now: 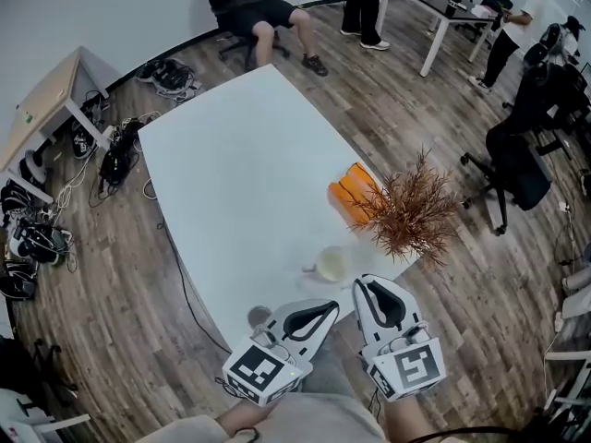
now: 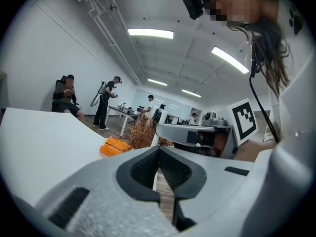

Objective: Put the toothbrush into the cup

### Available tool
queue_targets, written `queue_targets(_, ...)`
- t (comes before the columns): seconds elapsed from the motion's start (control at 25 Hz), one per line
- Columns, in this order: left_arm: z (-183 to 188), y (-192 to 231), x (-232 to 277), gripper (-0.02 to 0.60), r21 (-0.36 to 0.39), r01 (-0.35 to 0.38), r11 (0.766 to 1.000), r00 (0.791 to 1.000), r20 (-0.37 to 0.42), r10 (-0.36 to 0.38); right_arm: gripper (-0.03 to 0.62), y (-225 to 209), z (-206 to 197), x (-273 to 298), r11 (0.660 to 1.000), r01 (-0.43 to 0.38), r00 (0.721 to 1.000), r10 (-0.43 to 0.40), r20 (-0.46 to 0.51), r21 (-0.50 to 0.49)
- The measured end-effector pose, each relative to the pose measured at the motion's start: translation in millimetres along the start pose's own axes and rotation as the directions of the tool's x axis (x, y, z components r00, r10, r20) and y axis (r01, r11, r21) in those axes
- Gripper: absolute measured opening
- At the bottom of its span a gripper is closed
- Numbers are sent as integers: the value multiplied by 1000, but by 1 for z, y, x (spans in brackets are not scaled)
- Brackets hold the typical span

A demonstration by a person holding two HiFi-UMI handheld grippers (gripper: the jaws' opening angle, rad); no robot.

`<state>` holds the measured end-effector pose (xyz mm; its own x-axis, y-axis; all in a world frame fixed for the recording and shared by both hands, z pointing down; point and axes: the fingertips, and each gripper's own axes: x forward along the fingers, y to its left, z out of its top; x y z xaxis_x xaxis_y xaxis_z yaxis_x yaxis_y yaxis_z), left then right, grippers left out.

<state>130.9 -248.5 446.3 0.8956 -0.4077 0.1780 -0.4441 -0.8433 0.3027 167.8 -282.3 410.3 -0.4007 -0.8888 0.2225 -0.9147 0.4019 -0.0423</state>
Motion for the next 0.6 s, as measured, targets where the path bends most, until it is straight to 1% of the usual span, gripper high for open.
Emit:
queue_targets(0.16, -5, 8, 1, 6, 3, -25, 1000, 1000, -13, 25, 55, -4, -7, 12, 1000, -13, 1000, 13, -7, -17)
queue_targets(0.24, -7, 10, 3, 6, 10, -29, 1000, 999, -18, 29, 55, -6, -11, 19, 1000, -22, 1000, 22, -11, -21)
queue_targets(0.6, -12, 18, 15, 7, -1, -50, 999, 998, -35, 50, 55, -16, -31, 49, 997, -66, 997, 65, -36, -27)
